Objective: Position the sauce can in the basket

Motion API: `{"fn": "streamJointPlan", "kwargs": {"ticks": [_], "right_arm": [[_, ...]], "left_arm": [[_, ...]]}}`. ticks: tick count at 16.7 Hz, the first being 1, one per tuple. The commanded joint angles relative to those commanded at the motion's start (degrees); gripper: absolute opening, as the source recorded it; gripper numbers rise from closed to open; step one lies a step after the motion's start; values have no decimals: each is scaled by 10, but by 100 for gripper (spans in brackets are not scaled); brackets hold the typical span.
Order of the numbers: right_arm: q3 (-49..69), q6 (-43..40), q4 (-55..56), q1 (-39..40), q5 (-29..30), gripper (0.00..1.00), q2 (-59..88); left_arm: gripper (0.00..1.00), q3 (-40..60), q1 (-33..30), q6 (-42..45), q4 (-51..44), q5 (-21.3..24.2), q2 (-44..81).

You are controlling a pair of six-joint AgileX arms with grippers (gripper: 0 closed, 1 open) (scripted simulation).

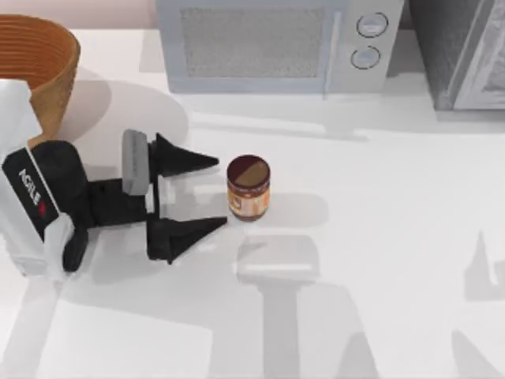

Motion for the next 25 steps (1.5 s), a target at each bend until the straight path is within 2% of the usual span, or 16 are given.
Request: {"fn": "streamJointPlan", "kwargs": {"ticks": [7, 12, 25], "right_arm": [[0, 0, 0, 0, 0, 100, 0], [0, 0, 0, 0, 0, 100, 0], [0, 0, 0, 0, 0, 100, 0]], "left_arm": [[100, 54, -87, -8, -29, -85, 16], [100, 59, -95, -9, -32, -93, 17], [2, 59, -95, -9, -32, -93, 17]]}}
